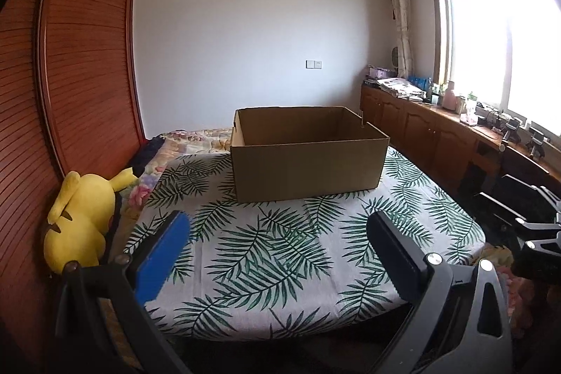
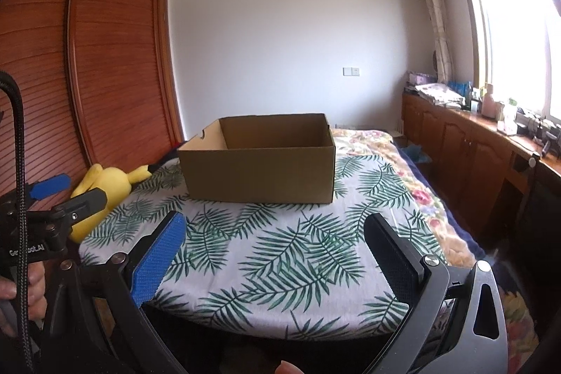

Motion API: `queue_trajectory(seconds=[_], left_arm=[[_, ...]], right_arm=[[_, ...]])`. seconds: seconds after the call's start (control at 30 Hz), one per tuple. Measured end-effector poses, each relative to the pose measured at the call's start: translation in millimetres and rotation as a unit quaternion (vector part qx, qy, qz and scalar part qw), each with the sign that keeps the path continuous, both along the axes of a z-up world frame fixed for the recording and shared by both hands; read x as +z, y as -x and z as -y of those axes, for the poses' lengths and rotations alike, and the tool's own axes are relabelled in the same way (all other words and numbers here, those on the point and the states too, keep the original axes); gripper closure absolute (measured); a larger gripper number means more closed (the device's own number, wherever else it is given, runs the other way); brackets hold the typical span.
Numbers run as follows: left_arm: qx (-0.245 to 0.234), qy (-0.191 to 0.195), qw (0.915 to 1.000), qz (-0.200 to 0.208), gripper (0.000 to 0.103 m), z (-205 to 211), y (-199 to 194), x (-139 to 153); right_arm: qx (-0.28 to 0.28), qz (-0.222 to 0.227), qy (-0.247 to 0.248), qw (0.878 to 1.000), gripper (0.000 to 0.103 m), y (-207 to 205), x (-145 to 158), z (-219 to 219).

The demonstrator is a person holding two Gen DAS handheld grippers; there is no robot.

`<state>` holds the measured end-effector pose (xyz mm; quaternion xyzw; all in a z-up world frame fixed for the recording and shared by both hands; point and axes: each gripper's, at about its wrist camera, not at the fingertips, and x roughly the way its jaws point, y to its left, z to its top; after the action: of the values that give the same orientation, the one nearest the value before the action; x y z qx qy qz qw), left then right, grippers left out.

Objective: Organize snacks

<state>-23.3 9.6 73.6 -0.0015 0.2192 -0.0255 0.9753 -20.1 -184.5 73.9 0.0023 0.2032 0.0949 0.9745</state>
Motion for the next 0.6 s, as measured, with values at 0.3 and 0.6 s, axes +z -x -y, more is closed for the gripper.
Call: queue_trajectory(seconds=[0.3, 0.6], left_arm=[[0.003, -0.001, 0.9999, -0.010, 0.001, 0.3, -3.0, -8.5], [0.004, 0.001, 0.9999, -0.013, 0.001, -1.2, -2.9, -11.6]], right_arm=[[-0.008, 0.005, 0.003, 1.000, 0.000, 0.2, -5.5, 1.1], [-0.008, 0.001, -0.001, 1.000, 0.000, -1.0, -9.0, 4.6]])
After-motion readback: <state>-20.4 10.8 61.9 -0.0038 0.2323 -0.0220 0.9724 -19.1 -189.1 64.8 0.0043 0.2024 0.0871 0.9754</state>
